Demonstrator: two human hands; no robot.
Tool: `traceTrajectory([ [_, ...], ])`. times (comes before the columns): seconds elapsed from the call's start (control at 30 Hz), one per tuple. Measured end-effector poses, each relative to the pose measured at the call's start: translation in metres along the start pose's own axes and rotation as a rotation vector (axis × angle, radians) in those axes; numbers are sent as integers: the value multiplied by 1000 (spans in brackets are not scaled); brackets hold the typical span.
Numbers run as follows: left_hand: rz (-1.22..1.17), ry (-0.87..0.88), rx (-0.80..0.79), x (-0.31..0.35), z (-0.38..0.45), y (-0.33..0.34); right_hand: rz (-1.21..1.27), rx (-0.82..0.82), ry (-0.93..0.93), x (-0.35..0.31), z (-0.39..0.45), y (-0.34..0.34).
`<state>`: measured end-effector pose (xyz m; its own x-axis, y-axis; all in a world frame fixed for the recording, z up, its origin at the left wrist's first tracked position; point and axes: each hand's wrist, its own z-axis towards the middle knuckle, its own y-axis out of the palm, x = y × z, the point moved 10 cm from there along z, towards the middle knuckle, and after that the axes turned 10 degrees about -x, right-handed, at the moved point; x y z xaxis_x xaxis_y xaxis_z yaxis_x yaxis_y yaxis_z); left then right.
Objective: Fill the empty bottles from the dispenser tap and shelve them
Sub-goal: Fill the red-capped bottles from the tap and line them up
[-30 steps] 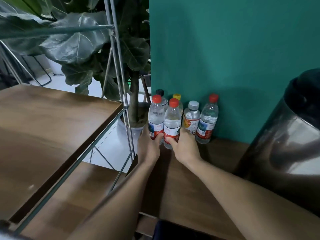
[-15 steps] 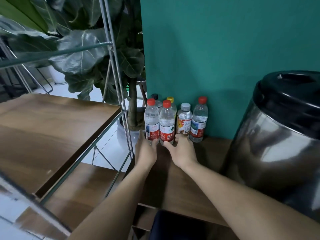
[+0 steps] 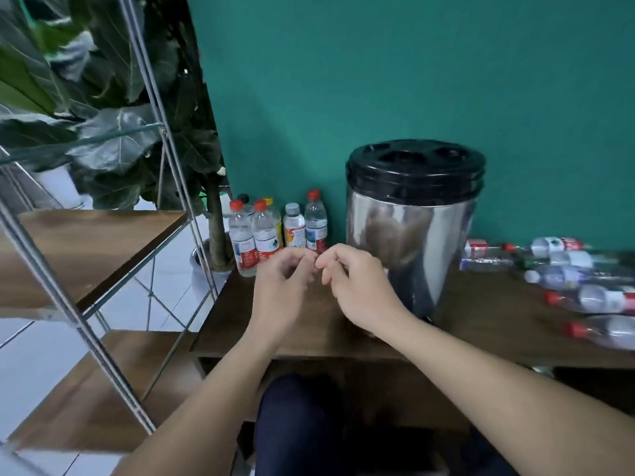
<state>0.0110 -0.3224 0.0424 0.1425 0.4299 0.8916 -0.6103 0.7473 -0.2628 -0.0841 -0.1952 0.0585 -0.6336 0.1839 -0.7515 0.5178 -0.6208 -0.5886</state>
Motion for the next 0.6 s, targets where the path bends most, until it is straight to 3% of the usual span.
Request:
traceTrajectory([
  [0.2, -145, 99, -130, 79, -14, 103, 6, 137, -57, -6, -82, -116],
  [0.33, -213, 93, -183, 105, -3, 189, -12, 267, -6, 37, -105, -187],
  [0.47, -290, -64, -193, 91, 13, 277, 25, 335, 86, 112, -106, -241],
  [0.6, -335, -247, -155, 48, 38, 347, -47, 287, 212, 190, -93, -261],
])
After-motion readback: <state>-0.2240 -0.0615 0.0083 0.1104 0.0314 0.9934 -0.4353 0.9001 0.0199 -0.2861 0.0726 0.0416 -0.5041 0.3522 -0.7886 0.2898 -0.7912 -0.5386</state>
